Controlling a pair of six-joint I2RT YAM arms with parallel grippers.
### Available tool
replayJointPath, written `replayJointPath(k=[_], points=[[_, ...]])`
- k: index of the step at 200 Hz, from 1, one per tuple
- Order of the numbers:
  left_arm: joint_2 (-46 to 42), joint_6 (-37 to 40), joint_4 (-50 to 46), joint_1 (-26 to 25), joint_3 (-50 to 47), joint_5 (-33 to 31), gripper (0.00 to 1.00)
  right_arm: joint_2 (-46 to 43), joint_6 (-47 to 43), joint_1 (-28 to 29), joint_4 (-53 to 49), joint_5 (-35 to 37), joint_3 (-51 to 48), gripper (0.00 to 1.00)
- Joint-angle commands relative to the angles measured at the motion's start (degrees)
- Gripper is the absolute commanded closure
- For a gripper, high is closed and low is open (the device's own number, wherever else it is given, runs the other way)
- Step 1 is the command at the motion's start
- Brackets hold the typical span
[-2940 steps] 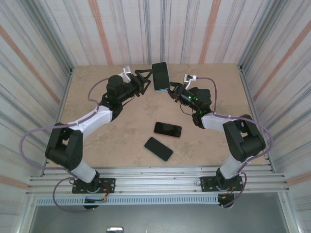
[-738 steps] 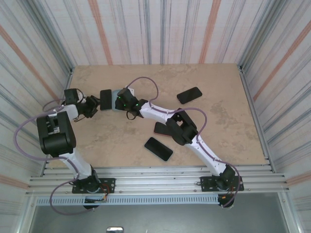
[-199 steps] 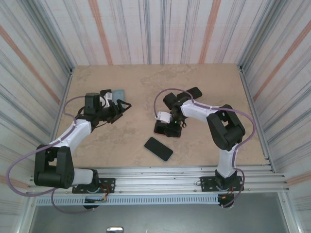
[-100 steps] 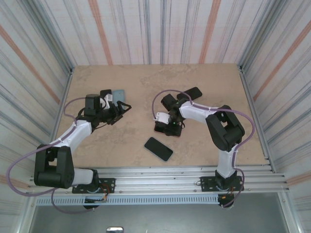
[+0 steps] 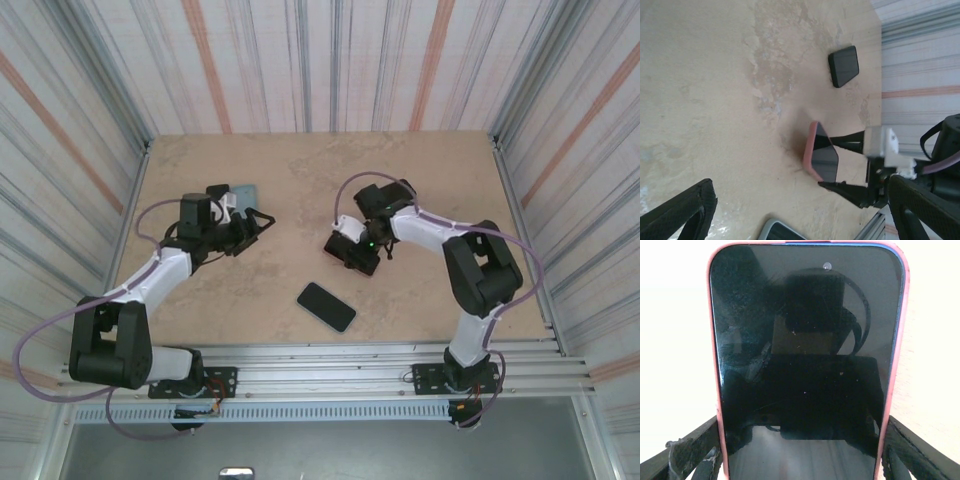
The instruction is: Take the phone out of the phone case
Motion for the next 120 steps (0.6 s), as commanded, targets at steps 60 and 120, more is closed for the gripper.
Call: replayJointPath(k=[60, 120], points=[[6.7, -4.0, 6.4, -12.6, 9.4, -5.5, 0.22, -7.6, 14.3, -2.2, 11.5, -10.8, -1.2, 0.48], [13.9, -2.2, 6.4, -16.6, 15.6, -7.1, 0.38, -9.5, 17.3, -2.9, 13.6, -13.6, -1.3, 0.49]])
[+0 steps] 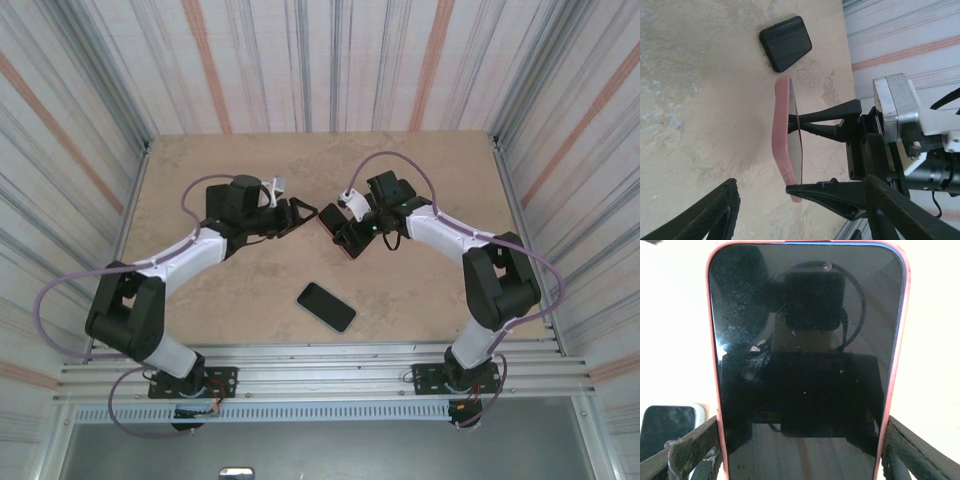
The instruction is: Take the phone out of the phone case
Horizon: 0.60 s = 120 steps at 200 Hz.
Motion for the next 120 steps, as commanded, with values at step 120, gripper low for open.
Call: replayJointPath(k=[120], points=[[8.8, -0.3, 3.9, -3.1, 8.0, -0.9, 0.68, -5.2, 5.2, -1.0, 4.1, -5.9, -0.3, 0.49]])
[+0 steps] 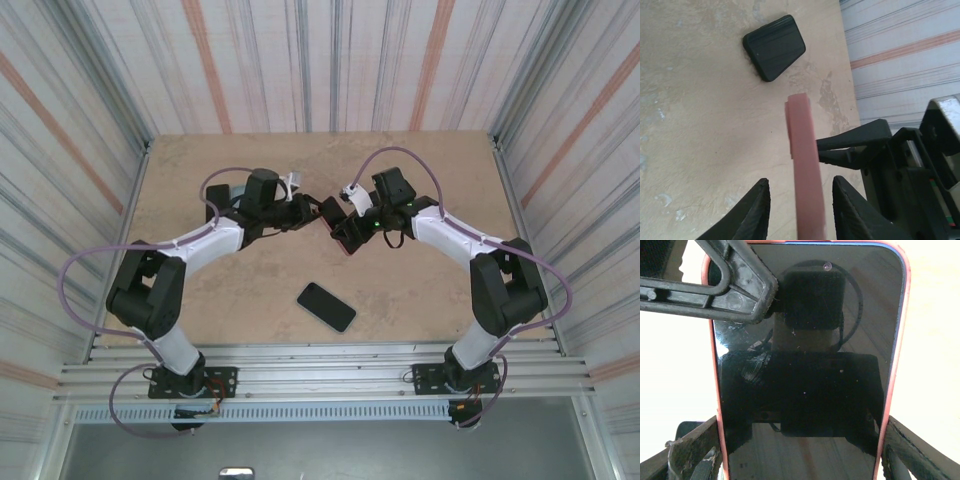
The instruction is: Take the phone out of the phone case
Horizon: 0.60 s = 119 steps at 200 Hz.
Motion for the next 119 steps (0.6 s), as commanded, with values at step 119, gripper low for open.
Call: replayJointPath(k=[119], points=[[0.0, -1.9, 1.0, 0.5, 3.7, 2.2, 0.95, -5.4, 2.7, -0.4, 3.5, -0.2, -1.5, 0.22]])
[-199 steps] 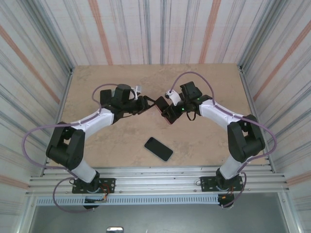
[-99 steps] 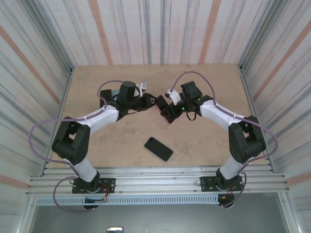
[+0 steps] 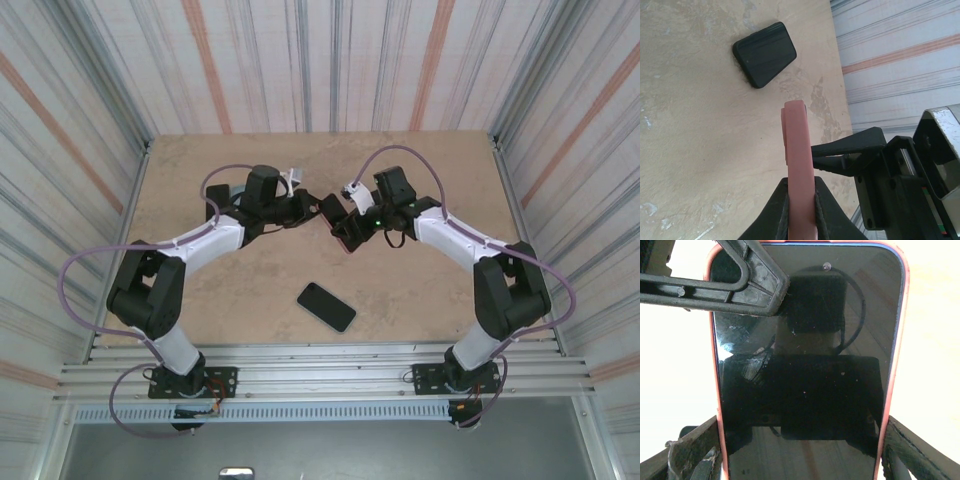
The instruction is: Take the phone out of the phone case
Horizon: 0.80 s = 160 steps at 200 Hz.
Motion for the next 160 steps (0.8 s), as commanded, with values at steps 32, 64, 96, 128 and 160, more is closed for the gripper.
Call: replayJointPath(k=[32, 64, 96, 128, 160], points=[[-1.4, -1.2, 1.2, 3.4, 3.6, 3.9, 0.95, -5.9, 3.6, -1.6, 5.5, -0.9, -3.5, 0.11], [-2.7, -3.9, 4.1, 6.5, 3.9, 6.8, 0.95, -10.4, 12.5, -4.6, 14.2, -1.3, -9.1, 0.08], [-4.2, -9.4, 10.7, 9.2, 2.9, 9.3, 0.95, -14.5, 28.9, -6.1, 29.2, -2.2, -16.6, 0.09], [-6.1, -13.6, 15.2, 11.4, 2.5, 10.0, 0.96, -15.1, 46.2, -6.2, 43.5, -2.9, -22.3, 0.17], [-8.3, -16.2, 18.0, 12.4, 2.1, 9.2, 0.96, -13.0, 59.2, -5.0, 57.8, -4.4, -25.5, 0.27]])
